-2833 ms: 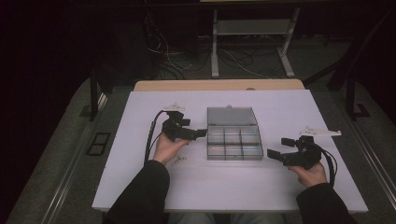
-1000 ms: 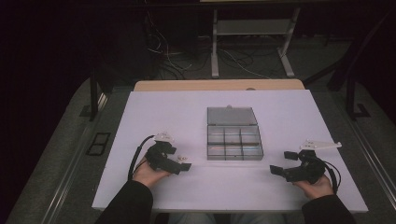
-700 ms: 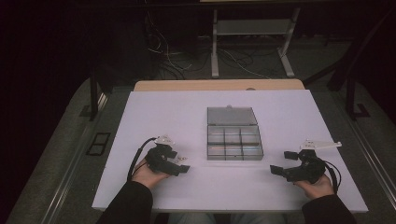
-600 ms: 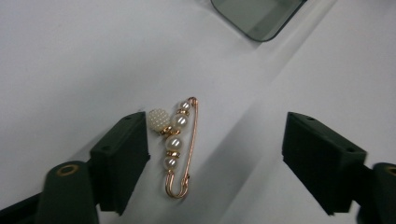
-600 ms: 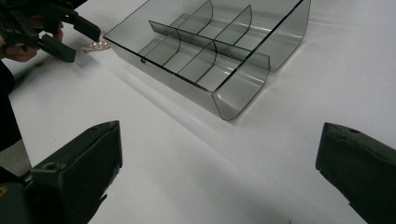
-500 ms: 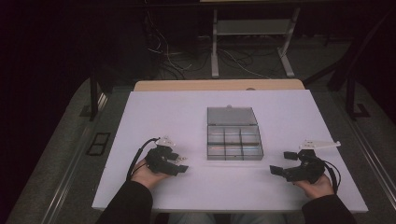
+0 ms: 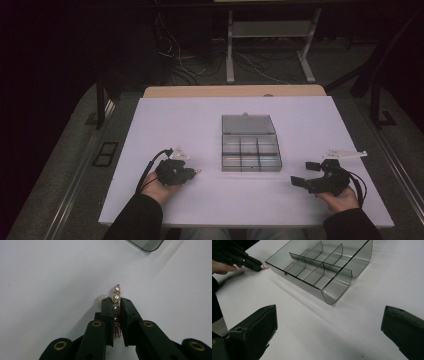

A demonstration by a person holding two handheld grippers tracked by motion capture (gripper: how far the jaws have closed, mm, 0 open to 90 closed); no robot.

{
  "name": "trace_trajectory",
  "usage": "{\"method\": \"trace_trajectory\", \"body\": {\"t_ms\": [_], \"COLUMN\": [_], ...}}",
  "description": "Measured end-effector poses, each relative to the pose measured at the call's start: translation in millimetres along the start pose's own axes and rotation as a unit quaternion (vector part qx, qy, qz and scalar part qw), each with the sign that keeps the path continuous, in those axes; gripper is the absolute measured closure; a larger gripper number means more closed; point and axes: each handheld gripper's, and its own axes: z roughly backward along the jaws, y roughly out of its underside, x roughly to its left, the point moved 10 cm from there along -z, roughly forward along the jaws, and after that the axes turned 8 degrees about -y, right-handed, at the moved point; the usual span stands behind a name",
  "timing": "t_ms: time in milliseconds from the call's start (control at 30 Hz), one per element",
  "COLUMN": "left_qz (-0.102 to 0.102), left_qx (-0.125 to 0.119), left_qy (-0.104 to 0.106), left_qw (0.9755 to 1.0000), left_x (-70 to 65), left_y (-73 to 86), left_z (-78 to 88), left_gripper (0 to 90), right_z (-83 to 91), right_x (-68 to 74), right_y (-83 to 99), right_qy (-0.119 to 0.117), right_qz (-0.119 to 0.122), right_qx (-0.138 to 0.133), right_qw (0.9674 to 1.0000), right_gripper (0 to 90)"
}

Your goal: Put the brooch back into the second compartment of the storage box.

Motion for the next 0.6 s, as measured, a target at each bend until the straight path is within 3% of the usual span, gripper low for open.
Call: {"method": "trace_trajectory", "body": {"t_ms": [300, 567, 600], "left_qz": [0.029, 0.066, 0.060], "left_qx": [-0.003, -0.041, -0.045], "left_qy": [0.024, 0.048, 0.050], "left_qw": [0.9993, 0.9958, 0.9960], "left_x": [1.4, 5.9, 7.5], "left_y": [-0.3, -7.2, -7.5], "left_z": [2.4, 12.5, 14.1], "left_gripper": [81.1, 81.1, 81.1], "right_z": [-0.4, -0.3, -0.2], "right_x": [-0.3, -0.5, -0.5], "right_y": [0.8, 0.9, 0.9], "right_qy": [-0.002, -0.002, -0.003], "right_qz": [-0.001, -0.001, -0.002], "right_qx": [0.004, 0.004, 0.004], "right_qw": [1.0000, 1.0000, 1.0000], "right_gripper": [0.4, 0.4, 0.4]}}
